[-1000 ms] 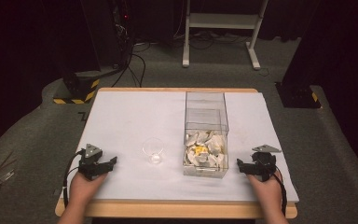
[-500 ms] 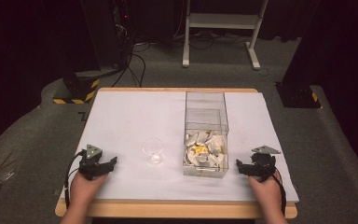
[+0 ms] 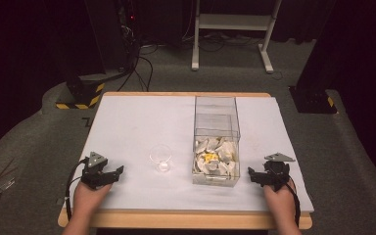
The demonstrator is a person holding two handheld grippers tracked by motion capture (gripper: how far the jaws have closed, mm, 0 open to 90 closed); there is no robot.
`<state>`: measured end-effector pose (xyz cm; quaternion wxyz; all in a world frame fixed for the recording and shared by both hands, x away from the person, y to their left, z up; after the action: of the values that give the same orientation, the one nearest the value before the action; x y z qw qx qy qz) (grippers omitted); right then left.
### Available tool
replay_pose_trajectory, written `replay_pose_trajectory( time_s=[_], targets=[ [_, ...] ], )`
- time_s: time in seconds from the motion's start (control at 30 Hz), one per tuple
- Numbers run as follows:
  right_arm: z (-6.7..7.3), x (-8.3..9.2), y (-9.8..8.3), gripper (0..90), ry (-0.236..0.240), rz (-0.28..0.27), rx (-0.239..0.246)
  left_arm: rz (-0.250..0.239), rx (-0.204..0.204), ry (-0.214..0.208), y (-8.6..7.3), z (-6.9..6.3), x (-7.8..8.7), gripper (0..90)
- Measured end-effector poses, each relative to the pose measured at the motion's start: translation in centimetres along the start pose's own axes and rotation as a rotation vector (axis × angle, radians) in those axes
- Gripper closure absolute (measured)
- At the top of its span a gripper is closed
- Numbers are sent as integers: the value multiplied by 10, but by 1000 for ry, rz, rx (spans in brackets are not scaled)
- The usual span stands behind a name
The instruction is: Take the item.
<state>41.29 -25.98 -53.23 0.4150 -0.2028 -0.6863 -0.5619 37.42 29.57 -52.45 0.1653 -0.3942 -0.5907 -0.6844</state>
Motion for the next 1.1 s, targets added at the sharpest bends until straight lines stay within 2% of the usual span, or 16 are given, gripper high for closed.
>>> replay_pose_trajectory(
  time_s=[0.33, 0.67, 1.1],
  targets=[
    [0, 0, 0, 76, 0, -1, 0, -23, -35, -30, 5, -11, 7, 273],
    [0, 0, 0, 76, 1, -3, -1, -52, -46, -69, 10, -20, 13, 286],
    [0, 0, 0, 77, 1, -2, 0, -92, -84, -121, 20, -39, 22, 297]
  ],
)
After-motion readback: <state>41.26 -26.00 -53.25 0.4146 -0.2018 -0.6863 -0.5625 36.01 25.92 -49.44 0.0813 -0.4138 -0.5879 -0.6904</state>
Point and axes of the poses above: each handheld gripper's, and its own axes: x roughly backward along the jaws, y roughly out of its top, z roughly to its left, the point moved 4 cm from there along -x, roughly forward along the jaws, and after that the axes turned 7 degrees about z, right-handed, at the moved point
